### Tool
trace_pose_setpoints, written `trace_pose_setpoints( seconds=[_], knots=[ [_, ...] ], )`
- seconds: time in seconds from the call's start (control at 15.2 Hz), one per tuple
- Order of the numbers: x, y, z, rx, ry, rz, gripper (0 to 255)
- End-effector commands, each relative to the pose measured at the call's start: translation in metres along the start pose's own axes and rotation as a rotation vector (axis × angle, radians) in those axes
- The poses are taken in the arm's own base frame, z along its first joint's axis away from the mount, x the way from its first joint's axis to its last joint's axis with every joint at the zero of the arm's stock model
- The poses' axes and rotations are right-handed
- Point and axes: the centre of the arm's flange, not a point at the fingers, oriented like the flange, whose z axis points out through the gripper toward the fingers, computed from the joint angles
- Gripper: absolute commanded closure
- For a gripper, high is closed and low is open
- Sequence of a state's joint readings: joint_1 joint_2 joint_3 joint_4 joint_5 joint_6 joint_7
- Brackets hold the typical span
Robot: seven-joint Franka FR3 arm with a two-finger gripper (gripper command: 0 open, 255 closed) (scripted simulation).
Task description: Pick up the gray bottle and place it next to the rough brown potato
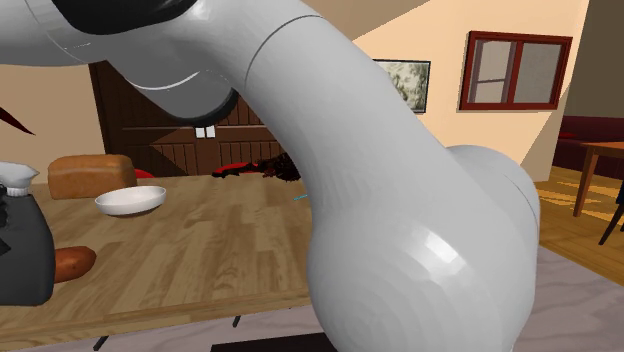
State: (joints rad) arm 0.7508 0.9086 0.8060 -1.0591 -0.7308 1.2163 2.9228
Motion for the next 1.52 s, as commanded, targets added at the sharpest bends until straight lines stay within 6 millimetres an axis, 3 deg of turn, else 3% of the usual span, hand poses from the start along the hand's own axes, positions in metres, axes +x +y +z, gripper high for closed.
trace_pose_setpoints(
  seconds=[0.0, 0.53, 0.59, 0.92, 1.19, 1.45],
  knots=[
    [-0.005, 0.001, 0.008, 0.000, 0.000, 0.000, 255],
    [-0.005, 0.001, 0.009, 0.000, 0.000, 0.000, 255],
    [-0.005, 0.001, 0.009, 0.000, 0.000, 0.000, 0],
    [-0.005, 0.001, 0.009, 0.000, 0.000, 0.000, 0],
    [-0.005, 0.001, -0.041, 0.000, 0.000, 0.000, 0],
    [-0.005, 0.001, -0.041, 0.000, 0.000, 0.000, 0]
  ],
)
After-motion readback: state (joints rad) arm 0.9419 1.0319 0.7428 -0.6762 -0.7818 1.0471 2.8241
